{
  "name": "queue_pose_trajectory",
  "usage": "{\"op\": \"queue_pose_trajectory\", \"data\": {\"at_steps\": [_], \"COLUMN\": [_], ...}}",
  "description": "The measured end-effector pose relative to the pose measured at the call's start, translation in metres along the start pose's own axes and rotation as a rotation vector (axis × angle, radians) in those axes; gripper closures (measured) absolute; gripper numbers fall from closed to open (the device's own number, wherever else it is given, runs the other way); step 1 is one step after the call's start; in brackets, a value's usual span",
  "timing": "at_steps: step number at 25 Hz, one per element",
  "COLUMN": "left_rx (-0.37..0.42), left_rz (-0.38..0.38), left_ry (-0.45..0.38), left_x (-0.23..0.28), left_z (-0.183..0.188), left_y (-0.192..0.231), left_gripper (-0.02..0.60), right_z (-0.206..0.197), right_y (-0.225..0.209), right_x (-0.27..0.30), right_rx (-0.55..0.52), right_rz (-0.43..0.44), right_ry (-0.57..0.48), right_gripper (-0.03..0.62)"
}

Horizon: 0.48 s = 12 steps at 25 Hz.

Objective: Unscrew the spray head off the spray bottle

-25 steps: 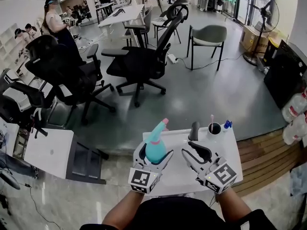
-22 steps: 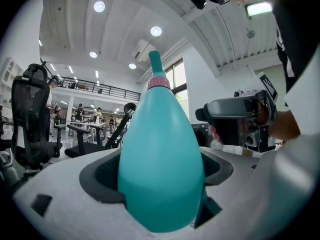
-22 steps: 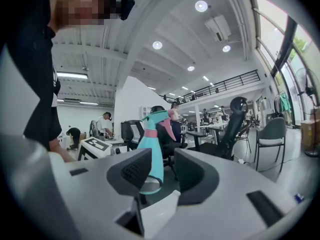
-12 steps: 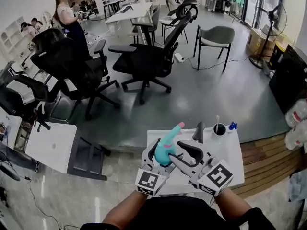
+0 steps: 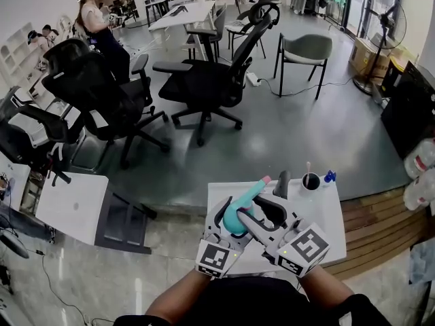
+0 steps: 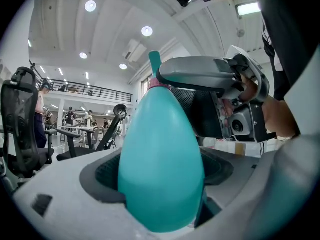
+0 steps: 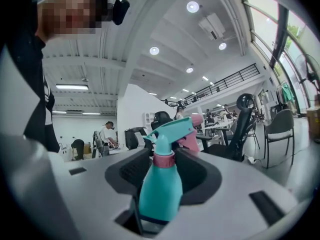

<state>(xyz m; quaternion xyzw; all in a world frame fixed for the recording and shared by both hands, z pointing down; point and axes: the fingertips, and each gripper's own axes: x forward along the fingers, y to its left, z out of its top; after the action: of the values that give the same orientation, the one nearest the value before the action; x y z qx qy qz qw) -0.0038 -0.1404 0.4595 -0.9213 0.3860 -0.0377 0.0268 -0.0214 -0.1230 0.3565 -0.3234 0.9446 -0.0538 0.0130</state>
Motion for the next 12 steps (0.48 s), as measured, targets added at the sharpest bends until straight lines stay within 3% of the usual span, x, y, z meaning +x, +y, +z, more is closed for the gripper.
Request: {"op": "queue_pose_trajectory", "data": {"at_steps": [3, 12], "left_rx": [0.016, 0.018], "left_rz": [-0.005, -0.047], "left_ry": [0.002, 0.008], "left_x": [0.003, 0.003], "left_z": [0.001, 0.010], "left_y": [-0.003, -0.009], "left_gripper": [0.152, 0.152], "right_z": [-0.001, 0.010], "right_y": [-0.004, -0.004], "right_x": [0.000, -0.007], "right_rx": [0.015, 0.024], "right_rz": [-0.015, 0.014], "right_ry": [-0.003, -0.036], "right_gripper": [0.447, 0.462]}}
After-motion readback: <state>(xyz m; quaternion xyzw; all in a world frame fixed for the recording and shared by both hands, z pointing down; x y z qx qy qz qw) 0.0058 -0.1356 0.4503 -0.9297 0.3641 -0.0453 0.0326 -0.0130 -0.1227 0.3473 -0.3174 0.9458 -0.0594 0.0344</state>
